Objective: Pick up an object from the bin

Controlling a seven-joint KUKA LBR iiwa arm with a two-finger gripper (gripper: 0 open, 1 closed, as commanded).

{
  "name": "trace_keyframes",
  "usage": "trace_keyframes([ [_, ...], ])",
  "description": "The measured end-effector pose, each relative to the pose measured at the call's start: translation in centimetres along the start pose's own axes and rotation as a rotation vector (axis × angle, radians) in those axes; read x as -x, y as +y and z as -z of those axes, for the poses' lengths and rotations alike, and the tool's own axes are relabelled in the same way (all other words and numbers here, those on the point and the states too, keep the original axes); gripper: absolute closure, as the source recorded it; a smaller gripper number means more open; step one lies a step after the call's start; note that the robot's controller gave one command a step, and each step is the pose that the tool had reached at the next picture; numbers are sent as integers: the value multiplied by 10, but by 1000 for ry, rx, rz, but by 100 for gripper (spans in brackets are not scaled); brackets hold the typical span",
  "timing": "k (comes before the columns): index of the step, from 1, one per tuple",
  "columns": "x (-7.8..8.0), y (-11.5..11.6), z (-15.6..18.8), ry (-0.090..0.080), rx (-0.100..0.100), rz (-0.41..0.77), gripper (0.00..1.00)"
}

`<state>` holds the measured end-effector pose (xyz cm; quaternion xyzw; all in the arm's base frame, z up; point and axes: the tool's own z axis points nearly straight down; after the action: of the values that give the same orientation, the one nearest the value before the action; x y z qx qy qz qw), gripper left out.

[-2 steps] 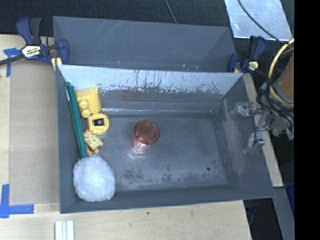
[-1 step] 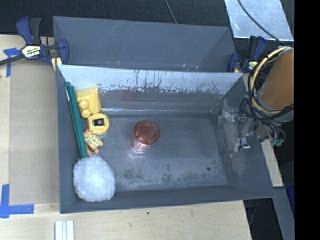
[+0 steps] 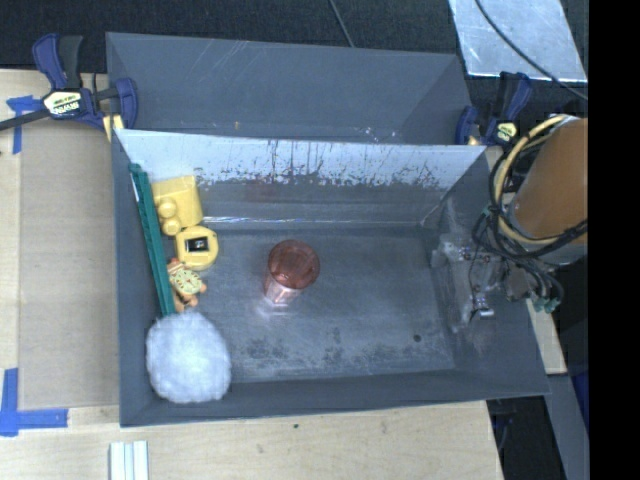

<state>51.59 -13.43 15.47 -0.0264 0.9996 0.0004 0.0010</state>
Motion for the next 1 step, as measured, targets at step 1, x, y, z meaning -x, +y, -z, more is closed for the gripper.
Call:
trace_keyframes([
  [1,24,-23,-39,-12,-5,115,100],
])
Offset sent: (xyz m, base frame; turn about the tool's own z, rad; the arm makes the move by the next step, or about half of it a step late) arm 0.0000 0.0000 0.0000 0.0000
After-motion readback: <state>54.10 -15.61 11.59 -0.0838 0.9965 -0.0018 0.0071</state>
